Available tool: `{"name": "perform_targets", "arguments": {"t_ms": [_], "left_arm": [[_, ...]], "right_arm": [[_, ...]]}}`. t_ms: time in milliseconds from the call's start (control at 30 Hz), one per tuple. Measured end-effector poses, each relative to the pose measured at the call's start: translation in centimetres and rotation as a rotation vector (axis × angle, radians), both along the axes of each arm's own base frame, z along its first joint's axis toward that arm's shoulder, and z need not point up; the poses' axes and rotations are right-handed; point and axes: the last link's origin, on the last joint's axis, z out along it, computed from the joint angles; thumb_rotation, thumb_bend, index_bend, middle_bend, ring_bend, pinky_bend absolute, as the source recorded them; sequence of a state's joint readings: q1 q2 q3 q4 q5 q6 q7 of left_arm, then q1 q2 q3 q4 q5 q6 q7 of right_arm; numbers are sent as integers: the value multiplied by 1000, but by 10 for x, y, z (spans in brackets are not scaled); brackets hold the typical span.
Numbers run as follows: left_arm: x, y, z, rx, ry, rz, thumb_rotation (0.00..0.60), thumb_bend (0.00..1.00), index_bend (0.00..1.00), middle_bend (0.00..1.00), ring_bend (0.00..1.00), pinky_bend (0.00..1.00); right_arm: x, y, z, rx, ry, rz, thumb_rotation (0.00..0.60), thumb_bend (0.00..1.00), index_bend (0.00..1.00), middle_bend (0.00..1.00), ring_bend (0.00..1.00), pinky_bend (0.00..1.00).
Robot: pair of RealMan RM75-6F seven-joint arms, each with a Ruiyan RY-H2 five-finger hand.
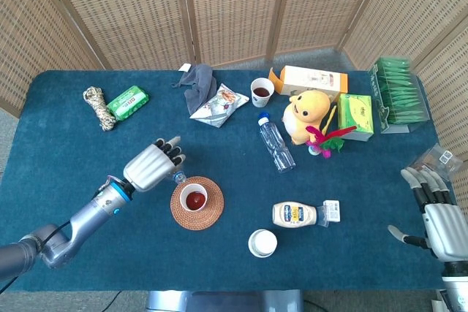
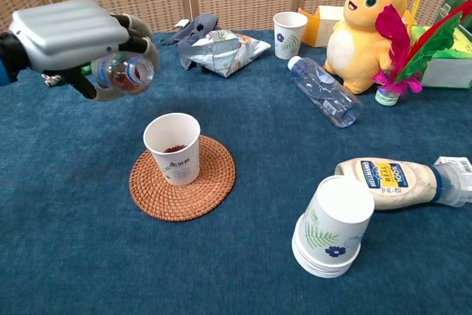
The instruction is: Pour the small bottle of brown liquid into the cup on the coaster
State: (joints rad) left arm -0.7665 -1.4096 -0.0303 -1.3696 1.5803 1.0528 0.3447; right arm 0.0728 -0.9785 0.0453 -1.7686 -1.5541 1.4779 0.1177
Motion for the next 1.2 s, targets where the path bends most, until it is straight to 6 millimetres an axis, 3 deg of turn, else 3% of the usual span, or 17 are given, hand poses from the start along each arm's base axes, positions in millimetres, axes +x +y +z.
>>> {"name": "perform_targets", "arguments": {"t_ms": [400, 767, 1000, 1200], "left_arm": [[-39, 5, 38, -37, -376, 277, 600, 480, 400, 385, 189, 399], [-95, -3, 62, -53, -708, 510, 600, 468, 405, 385, 188, 394], [-124, -10, 60, -80, -894, 636, 600, 466, 407, 386, 187, 388], [-138, -14, 40, -132, -1053, 732, 600, 465, 409, 385, 178, 380]], "right_arm": [[3, 0, -8, 20, 28, 7, 600, 0, 0, 0, 0, 0], [7, 1, -17, 39, 58, 13, 600, 0, 0, 0, 0, 0], [8, 1, -21, 49, 70, 15, 600, 0, 0, 0, 0, 0], [8, 0, -23, 52, 75, 10, 600, 0, 0, 0, 0, 0]]}}
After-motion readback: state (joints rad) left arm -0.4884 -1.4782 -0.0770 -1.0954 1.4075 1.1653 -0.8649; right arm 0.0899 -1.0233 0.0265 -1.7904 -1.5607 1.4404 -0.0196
